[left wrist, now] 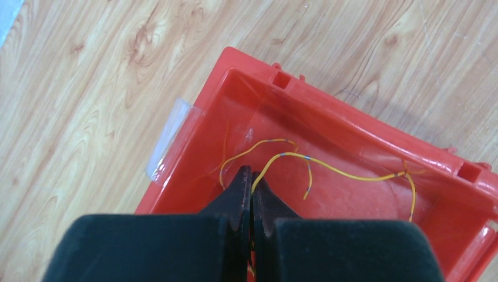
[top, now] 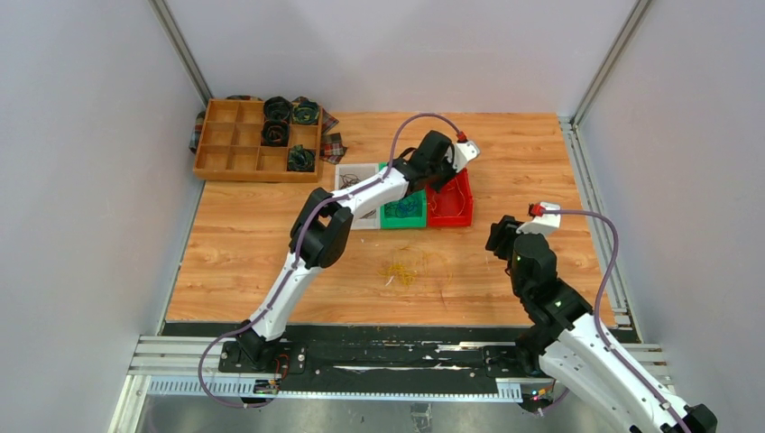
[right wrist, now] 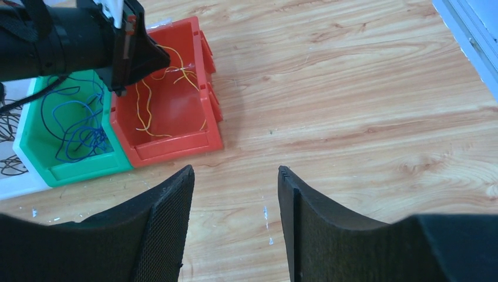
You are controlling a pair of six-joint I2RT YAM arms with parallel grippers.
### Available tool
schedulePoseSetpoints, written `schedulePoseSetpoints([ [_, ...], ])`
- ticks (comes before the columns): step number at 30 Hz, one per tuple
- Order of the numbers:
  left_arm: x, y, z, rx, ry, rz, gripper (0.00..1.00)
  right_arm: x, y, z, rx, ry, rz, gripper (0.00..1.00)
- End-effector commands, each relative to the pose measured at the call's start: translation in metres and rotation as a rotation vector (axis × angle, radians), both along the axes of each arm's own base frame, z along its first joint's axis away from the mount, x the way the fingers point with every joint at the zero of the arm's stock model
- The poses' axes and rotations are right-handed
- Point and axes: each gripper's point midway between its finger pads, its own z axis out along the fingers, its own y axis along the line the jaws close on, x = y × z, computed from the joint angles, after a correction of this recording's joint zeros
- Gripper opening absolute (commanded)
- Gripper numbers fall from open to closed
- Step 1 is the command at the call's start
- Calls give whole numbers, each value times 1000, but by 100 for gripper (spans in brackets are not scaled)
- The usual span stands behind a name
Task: Untangle the cables
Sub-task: Place the cable in the bin.
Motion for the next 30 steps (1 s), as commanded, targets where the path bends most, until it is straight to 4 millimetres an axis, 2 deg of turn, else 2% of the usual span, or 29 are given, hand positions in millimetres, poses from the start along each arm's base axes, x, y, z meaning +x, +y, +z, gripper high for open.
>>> schedulePoseSetpoints([
  [1, -4, -23, -6, -77, 31, -23, 0, 3, -4, 22, 14, -31, -16, 54],
  [3, -7, -23, -11, -85, 53, -20, 1, 3, -4, 23, 15, -30, -15, 54],
  [5, -10, -24, -11, -87, 64, -25, 7, 3, -4, 23, 15, -26, -10, 54],
  [6, -11, -22, -10, -83, 66, -26, 12, 3, -4, 23, 17, -26, -10, 53],
  [10, -16, -20, 11, -85, 56, -50, 48, 3, -3, 24, 28, -27, -10, 53],
  [14, -21, -14, 36, -73, 35, -66, 61, 4, -2, 25, 31, -28, -4, 53],
  [17, -27, -10, 44, -55, 42, -88, 71, 3, -1, 27, 38, -30, 1, 53],
  [21, -40, -3, 54, -13, 81, -134, 89, 1, -2, 30, 43, -35, 2, 53],
  [25, -56, 2, 83, -11, 120, -198, 99, 0, -3, 30, 40, -36, 6, 54],
  [30, -88, 28, 125, 0, 155, -280, 98, 2, 2, 28, 35, -19, 27, 55],
])
